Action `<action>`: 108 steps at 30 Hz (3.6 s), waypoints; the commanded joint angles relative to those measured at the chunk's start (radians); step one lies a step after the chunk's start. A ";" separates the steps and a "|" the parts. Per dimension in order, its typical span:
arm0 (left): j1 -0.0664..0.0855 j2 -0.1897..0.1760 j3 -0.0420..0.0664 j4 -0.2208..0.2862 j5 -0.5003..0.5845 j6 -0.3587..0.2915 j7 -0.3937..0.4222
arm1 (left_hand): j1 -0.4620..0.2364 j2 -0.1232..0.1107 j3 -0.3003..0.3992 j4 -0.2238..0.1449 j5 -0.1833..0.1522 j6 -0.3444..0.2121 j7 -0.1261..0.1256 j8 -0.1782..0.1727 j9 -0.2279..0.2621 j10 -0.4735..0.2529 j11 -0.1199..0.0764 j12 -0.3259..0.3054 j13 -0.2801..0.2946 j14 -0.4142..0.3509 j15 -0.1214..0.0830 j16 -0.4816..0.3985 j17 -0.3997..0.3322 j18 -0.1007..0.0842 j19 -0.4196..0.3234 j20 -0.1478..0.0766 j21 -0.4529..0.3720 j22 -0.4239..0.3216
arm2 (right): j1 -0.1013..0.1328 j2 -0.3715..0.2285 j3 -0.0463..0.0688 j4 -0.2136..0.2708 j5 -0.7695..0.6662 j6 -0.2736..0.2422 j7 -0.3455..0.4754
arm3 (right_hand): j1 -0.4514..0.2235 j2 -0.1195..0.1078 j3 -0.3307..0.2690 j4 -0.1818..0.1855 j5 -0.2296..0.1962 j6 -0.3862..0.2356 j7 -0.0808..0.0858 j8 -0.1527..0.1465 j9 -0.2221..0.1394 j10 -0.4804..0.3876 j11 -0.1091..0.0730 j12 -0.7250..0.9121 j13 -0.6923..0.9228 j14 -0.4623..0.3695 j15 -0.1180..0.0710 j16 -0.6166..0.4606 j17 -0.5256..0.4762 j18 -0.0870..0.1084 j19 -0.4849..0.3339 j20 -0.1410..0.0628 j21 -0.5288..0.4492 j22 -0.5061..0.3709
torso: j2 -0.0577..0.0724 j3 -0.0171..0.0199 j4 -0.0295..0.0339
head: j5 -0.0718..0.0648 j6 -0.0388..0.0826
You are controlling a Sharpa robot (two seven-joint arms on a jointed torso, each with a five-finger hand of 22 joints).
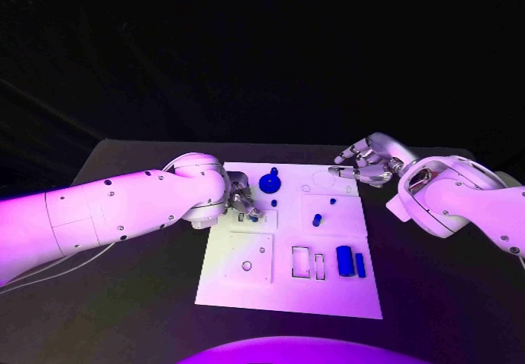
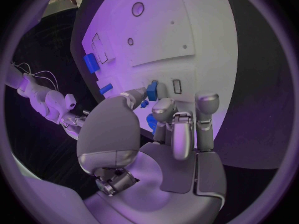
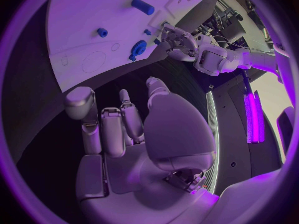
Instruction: Assemble the parts on the task board
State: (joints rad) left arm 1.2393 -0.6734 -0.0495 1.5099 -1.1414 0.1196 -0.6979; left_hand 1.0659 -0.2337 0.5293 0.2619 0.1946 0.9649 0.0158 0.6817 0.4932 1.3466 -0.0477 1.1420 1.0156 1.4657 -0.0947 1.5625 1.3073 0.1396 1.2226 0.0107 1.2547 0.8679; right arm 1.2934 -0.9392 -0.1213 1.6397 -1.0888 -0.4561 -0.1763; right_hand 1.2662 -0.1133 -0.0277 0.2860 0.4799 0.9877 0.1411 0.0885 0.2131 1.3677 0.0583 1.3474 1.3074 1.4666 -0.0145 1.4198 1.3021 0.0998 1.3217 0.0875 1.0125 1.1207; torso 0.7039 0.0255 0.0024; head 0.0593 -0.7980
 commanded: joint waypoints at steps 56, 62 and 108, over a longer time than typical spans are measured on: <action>0.001 -0.013 0.007 0.016 -0.006 -0.001 -0.033 | -0.025 0.057 -0.182 0.032 0.006 0.012 0.004 0.016 -0.058 0.006 0.000 0.012 -0.002 0.103 -0.006 0.004 0.255 -0.009 0.006 0.001 -0.004 0.000 | -0.003 -0.001 0.000 -0.005 -0.003 0.009 0.001 | -0.009 0.007 -0.006 0.001 0.004 0.006 -0.003 0.004 0.001 -0.001 -0.003 0.000 0.024 0.042 -0.004 -0.005 0.001 0.020 -0.003 0.000 -0.002 0.001 | -0.001 0.0003 0.0006 | 0.000 0.001; 0.011 -0.018 0.012 0.021 0.007 0.010 -0.033 | -0.031 0.055 -0.227 0.032 0.006 0.009 0.006 0.016 -0.072 -0.001 0.002 0.006 -0.011 0.101 -0.004 0.001 0.249 -0.008 0.002 0.002 -0.008 -0.006 | -0.004 0.002 0.000 -0.010 -0.005 0.009 0.001 | -0.012 0.008 -0.009 0.001 0.004 0.006 -0.003 0.005 0.002 -0.001 -0.003 0.000 0.023 0.042 -0.005 -0.006 0.001 0.020 -0.003 0.000 -0.003 0.001 | -0.001 0.0005 -0.0006 | 0.001 0.003; 0.051 0.100 0.018 -0.163 0.065 0.250 -0.051 | 0.029 0.134 -0.355 0.031 0.008 -0.017 0.032 -0.038 -0.155 -0.056 0.025 -0.061 -0.104 0.094 0.016 -0.014 0.222 -0.001 -0.023 0.016 -0.036 -0.048 | -0.008 0.011 -0.001 -0.020 0.008 0.015 0.004 | -0.021 0.013 -0.016 0.002 0.005 0.005 -0.003 0.005 0.002 0.001 -0.003 0.002 0.024 0.043 -0.005 -0.006 0.003 0.019 0.000 -0.001 -0.004 0.001 | 0.000 -0.0004 0.0004 | -0.003 0.001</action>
State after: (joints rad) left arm 1.2883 -0.5769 -0.0319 1.3474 -1.0909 0.3393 -0.6983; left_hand 1.0905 -0.1039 0.1675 0.2931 0.1993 0.9466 0.0406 0.6497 0.3391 1.2982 -0.0248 1.0860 0.9125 1.4658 -0.0875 1.5536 1.3073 0.1396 1.2062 0.0269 1.2219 0.8191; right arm 1.2859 -0.9290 -0.1217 1.6189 -1.0765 -0.4541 -0.1757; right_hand 1.2557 -0.1028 -0.0360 0.2885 0.4799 0.9877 0.1411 0.0884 0.2139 1.3677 0.0584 1.3474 1.3073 1.4666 -0.0145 1.4198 1.3041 0.0997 1.3217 0.0875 1.0125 1.1208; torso 0.7038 0.0255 0.0029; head 0.0559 -0.7964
